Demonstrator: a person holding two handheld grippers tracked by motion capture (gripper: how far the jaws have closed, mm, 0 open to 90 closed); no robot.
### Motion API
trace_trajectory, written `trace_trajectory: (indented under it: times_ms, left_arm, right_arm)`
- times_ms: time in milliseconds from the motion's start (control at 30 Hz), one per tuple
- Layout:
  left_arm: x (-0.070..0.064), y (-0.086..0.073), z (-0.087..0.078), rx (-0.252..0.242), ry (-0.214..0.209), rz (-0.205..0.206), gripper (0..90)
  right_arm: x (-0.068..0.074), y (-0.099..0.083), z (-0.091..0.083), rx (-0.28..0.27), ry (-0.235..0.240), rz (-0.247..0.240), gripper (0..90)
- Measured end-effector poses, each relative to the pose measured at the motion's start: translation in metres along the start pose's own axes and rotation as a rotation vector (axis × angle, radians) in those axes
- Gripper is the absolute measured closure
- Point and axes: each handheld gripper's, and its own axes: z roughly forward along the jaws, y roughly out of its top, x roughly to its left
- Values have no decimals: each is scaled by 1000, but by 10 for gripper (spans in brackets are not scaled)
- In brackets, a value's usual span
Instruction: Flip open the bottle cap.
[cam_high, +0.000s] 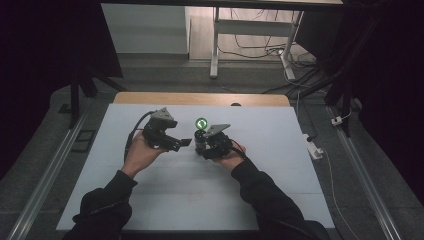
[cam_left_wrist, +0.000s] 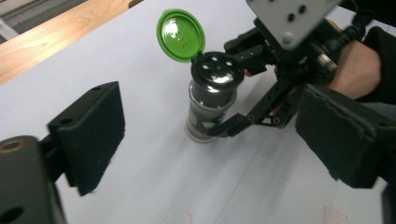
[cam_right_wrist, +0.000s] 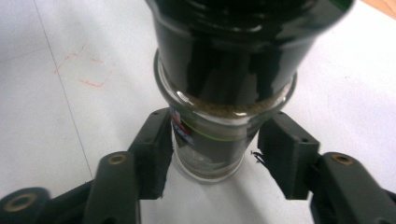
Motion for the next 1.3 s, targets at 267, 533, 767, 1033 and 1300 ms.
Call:
trace_trajectory:
  times_ms: [267, 533, 767, 1033, 1300]
  left_arm:
    - [-9, -10, -7, 5, 4, 17, 38]
    - [-13, -22, -16, 6, 16, 14, 4]
    - [-16, -32, -23, 8, 24, 12, 0]
    - [-19, -43, -36, -14, 18, -11, 0]
    - [-22, -58, -51, 12, 41, -28, 0]
  right_arm:
    - [-1, 1, -5, -17, 16, 32, 311]
    - [1, 3, -13, -18, 21, 78, 204]
    - [4, 2, -25, -12, 17, 93, 161]
    - [5, 2, -45, -18, 33, 116, 118]
    - [13, -3, -63, 5, 36, 126, 65]
